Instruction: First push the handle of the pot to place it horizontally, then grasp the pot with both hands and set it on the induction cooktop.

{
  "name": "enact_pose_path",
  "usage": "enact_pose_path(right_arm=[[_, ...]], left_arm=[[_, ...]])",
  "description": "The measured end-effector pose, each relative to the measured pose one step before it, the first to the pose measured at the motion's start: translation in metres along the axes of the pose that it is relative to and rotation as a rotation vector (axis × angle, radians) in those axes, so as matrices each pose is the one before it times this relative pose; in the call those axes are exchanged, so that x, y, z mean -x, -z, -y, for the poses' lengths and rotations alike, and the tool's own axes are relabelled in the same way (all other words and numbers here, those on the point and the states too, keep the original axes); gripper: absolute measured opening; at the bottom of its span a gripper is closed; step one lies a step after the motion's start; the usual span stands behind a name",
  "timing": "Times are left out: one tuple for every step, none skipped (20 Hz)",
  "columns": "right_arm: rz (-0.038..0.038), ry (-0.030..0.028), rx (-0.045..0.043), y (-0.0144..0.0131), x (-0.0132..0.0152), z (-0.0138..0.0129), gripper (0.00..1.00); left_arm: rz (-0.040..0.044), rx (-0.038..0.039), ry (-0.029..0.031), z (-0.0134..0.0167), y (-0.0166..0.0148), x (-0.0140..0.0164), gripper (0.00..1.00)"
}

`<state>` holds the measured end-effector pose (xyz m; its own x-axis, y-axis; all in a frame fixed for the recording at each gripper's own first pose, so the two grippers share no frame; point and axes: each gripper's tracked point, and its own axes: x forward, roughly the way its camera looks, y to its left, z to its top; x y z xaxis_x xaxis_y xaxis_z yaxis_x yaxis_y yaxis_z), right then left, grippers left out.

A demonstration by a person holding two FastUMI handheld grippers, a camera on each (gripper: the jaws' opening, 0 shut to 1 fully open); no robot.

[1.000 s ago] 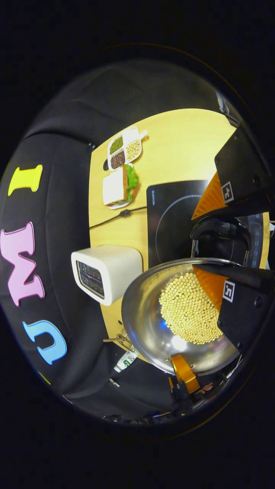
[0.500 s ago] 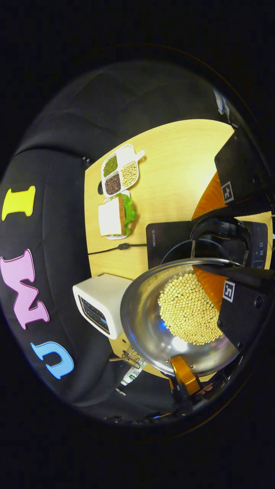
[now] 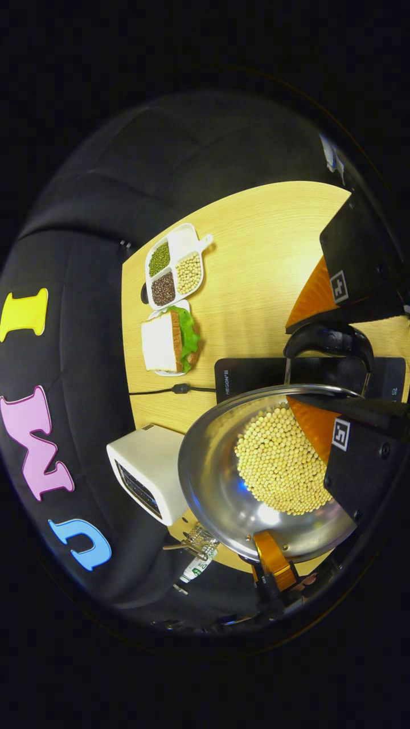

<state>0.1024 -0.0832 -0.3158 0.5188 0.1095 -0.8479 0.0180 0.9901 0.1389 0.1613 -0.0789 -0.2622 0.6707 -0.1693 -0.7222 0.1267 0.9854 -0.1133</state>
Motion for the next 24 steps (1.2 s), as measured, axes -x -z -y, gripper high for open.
enact_pose_path(right_arm=[[0.00293,0.002,0.00206,0.00066,-0.00013,0.00068,0.58],[0.0021,0.00234,0.0035,0.00009,-0.0016,0.00075,0.58],[-0.00094,0.00135,0.00219,0.00127,-0.00191,0.00103,0.58],[-0.00155,0.00046,-0.00052,0.0015,-0.0012,0.00035,0.58],[-0.00219,-0.00088,-0.00134,0.00186,-0.00172,-0.00014,0.58],[-0.00357,-0.0021,-0.00092,0.00172,-0.00195,-0.00051,0.58],[-0.00423,-0.00279,-0.00131,0.00382,-0.00226,0.00027,0.54],[0.00497,-0.00325,-0.00364,0.0002,-0.00467,-0.00004,0.54],[0.00372,-0.00056,-0.00784,-0.00049,0.00091,0.00016,0.62],[0.00518,-0.00069,-0.0069,-0.00059,-0.00049,-0.00017,0.58],[0.00216,-0.00291,-0.00282,0.00091,0.00107,-0.00012,0.58],[-0.00008,-0.0021,-0.00215,0.00017,-0.00021,-0.00011,0.58],[0.0009,-0.00238,-0.00187,0.00033,0.00083,0.00029,0.58],[0.00106,-0.00048,-0.0034,-0.00079,-0.00024,-0.00001,0.58],[0.00137,0.00118,-0.00162,-0.00013,0.00001,0.00029,0.58],[0.0004,0.00126,-0.00218,-0.00057,0.00007,0.00034,0.58],[-0.00088,-0.00037,-0.00283,0.00031,0.0001,0.00018,0.58],[-0.00227,-0.00162,-0.00417,0.0005,-0.00046,-0.00019,0.58],[-0.00047,0.00053,-0.00377,0.0002,0.00122,0.0001,0.59],[0.00266,-0.00305,-0.0041,0.00051,-0.00022,-0.00121,0.56],[0.00954,-0.00414,-0.00335,-0.00266,0.00385,-0.00131,0.58],[0.01059,-0.01135,-0.00151,-0.00322,0.00057,-0.00494,0.72],[0.00871,0.00233,0.00325,-0.001,0.00299,-0.00077,0.82],[0.00195,-0.00433,-0.00094,-0.00197,0.00152,-0.0013,0.98]], left_arm=[[-0.00006,0.00733,-0.00198,-0.00032,0.00264,-0.00216,0.62],[-0.00069,0.00615,-0.00117,0.00066,0.00247,-0.00124,0.63],[-0.003,0.00634,-0.00143,0.00022,0.0024,-0.00235,0.63],[-0.00181,0.00263,-0.00111,-0.00031,0.00161,-0.00179,0.63],[-0.00189,-0.00182,-0.00199,-0.00079,0.00233,-0.00162,0.63],[-0.00243,-0.00385,-0.00277,-0.00083,0.00082,-0.00138,0.63],[-0.0031,-0.0015,-0.00391,-0.00014,0.00152,-0.00085,0.63],[0.00849,-0.00029,-0.00353,0.00006,-0.00231,0.00204,0.62],[-0.00127,-0.00471,-0.00224,-0.00097,0.00059,-0.00175,0.63],[0.00316,-0.0099,-0.0009,-0.00007,-0.00056,-0.00012,0.62],[-0.00803,-0.00896,0.00199,-0.00028,0.00085,-0.00102,0.62],[-0.00091,-0.00158,0.00158,0.0004,-0.00042,0.00038,0.63],[0.00064,0.00407,0.00187,-0.00075,-0.00024,-0.00022,0.63],[0.00064,0.00603,0.00172,-0.00007,-0.00012,-0.00015,0.63],[0.00144,0.0044,0.00077,-0.00028,-0.00057,-0.00029,0.64],[-0.0011,0.00197,0.00069,0.00032,0.00108,-0.00042,0.63],[-0.00029,0.001,0.00193,-0.00041,-0.00051,0.00009,0.63],[-0.0032,0.00192,0.00352,-0.00012,0.00052,-0.00075,0.63],[-0.00514,0.00196,0.00015,0.00049,-0.00003,-0.00006,0.64],[-0.00189,-0.00065,-0.01435,-0.00224,-0.00021,0.00039,0.66],[0.00757,0.0034,-0.01085,-0.00053,-0.00046,-0.00044,0.68],[0.01436,0.00599,-0.01027,-0.00001,-0.00273,0.0034,0.73],[0.01575,0.01096,0.00391,0.00194,-0.00342,0.00234,0.77],[0.00894,0.01011,-0.00367,-0.00008,-0.00102,0.00247,0.92]])
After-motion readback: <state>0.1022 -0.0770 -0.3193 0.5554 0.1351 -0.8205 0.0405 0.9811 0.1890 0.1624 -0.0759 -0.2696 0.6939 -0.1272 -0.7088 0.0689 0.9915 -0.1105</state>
